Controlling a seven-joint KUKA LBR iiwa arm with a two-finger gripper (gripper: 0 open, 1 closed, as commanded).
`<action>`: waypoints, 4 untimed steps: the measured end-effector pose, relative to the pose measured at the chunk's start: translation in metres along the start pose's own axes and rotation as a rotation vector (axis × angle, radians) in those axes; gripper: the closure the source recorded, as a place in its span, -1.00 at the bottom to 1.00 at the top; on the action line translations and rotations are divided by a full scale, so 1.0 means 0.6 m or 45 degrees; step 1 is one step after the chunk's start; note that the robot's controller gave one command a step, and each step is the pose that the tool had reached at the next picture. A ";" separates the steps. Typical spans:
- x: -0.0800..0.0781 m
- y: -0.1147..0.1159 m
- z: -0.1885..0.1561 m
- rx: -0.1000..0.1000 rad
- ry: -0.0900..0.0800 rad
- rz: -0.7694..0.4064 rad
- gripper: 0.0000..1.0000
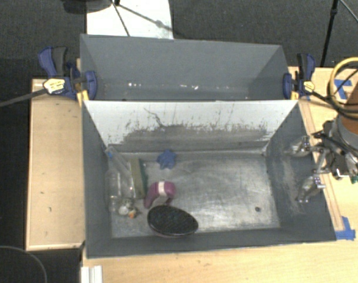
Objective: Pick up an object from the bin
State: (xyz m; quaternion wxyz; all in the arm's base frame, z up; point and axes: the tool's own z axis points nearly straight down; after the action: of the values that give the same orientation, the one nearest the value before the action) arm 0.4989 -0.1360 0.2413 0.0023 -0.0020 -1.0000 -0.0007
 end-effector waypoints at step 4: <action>0.036 0.318 0.192 -0.002 0.001 -0.085 -1.00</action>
Offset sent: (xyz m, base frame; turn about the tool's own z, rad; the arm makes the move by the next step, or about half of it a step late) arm 0.0482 0.0394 -0.1388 -0.0093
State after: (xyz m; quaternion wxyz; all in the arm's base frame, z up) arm 0.4774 0.0548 0.1267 0.0029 0.0313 -0.9995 -0.0017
